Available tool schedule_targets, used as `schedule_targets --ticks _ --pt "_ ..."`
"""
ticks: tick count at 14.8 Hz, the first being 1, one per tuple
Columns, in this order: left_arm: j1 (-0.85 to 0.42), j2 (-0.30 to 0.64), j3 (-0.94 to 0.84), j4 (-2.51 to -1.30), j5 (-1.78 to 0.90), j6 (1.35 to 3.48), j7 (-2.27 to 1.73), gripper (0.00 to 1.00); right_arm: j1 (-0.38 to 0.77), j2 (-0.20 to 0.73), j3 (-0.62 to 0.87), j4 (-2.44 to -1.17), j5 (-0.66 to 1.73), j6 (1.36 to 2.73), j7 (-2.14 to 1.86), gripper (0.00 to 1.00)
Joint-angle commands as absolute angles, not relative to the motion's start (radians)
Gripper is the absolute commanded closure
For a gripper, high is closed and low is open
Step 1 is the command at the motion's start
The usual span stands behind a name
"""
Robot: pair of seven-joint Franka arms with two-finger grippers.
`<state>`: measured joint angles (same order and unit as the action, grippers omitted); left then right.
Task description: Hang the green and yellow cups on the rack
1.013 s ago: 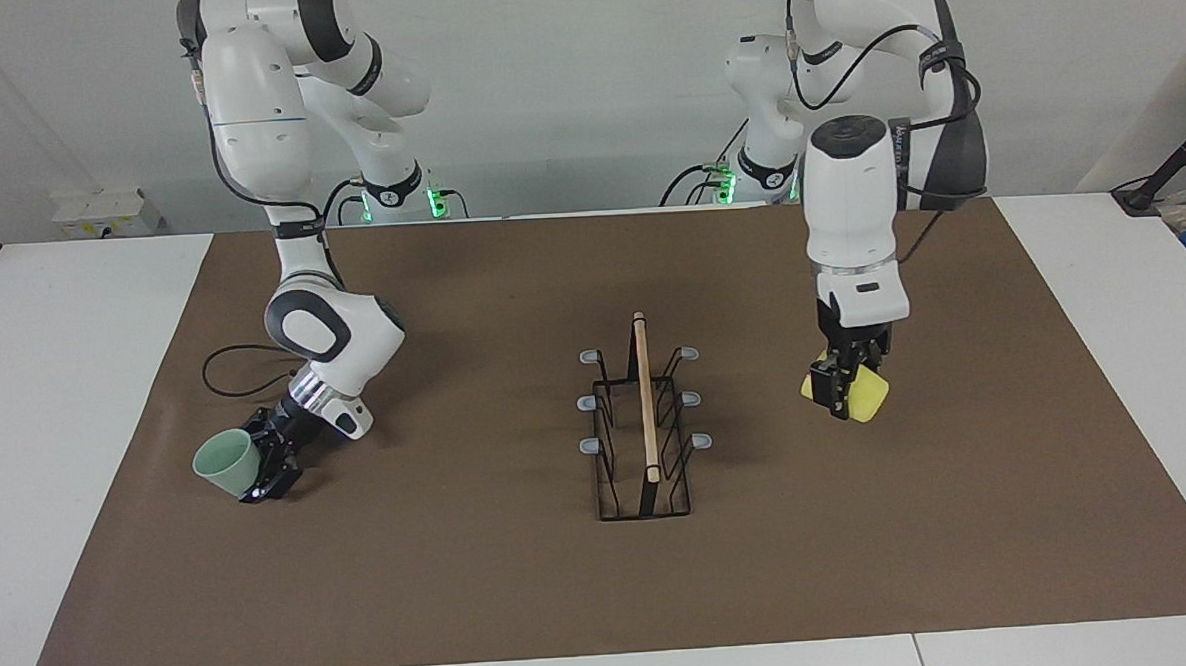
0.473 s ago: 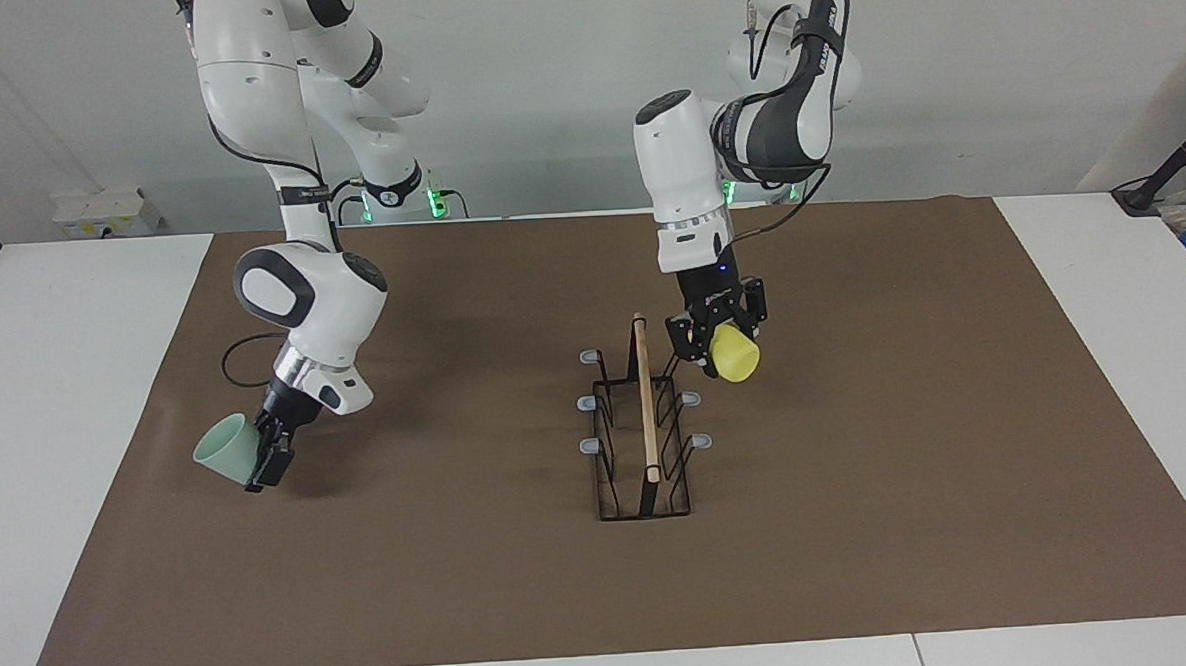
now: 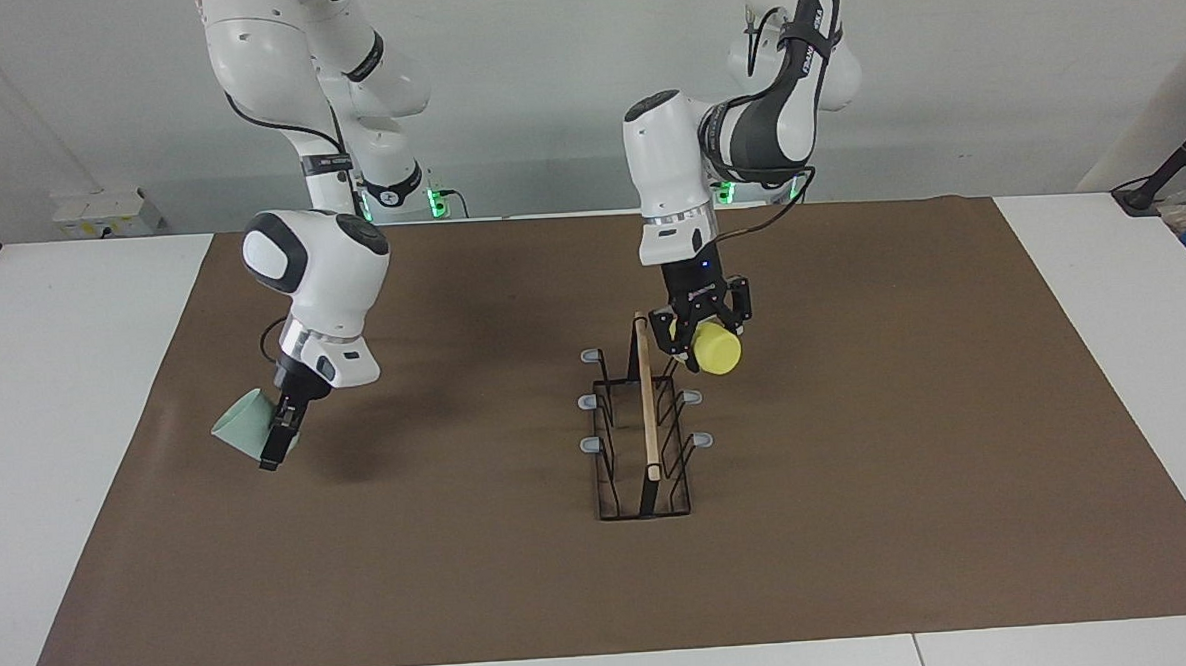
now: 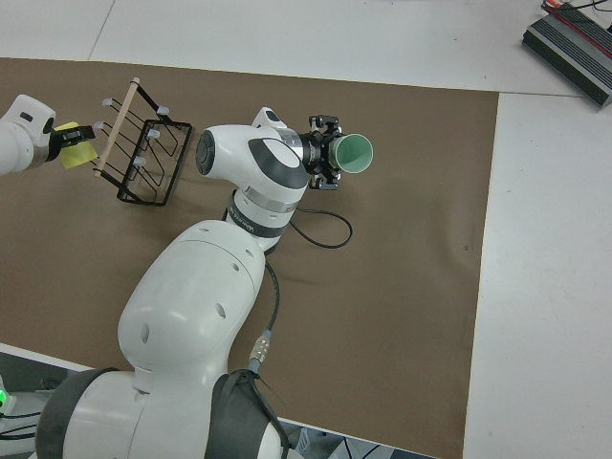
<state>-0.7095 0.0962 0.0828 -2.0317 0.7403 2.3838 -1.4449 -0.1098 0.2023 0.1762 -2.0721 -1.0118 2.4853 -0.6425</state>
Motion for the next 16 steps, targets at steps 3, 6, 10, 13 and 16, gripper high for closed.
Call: schedule_targets --ticks 3,6,10,13,16 --pt "-0.727 0.046 0.094 -2.083 0.746 2.392 -1.460 0.00 -0.118 0.181 0.302 -1.955 -0.697 2.223 -0.748 1.00" --pt "-0.713 0.049 0.094 -2.043 0.742 2.370 -1.447 0.00 -0.117 0.184 0.337 -1.830 -0.521 2.016 -0.776 1.00" --pt "-0.652 0.046 0.094 -2.005 0.741 2.376 -1.424 0.00 -0.140 0.176 0.333 -1.750 -0.209 1.930 -0.776 1.00" --pt "-0.569 0.052 0.094 -1.977 0.665 2.382 -1.239 0.00 -0.146 0.163 0.336 -1.749 -0.099 1.963 -0.765 1.00" --pt "-0.476 0.049 0.095 -1.956 0.479 2.382 -0.931 0.00 -0.146 0.160 0.336 -1.752 0.021 2.066 -0.790 1.00"
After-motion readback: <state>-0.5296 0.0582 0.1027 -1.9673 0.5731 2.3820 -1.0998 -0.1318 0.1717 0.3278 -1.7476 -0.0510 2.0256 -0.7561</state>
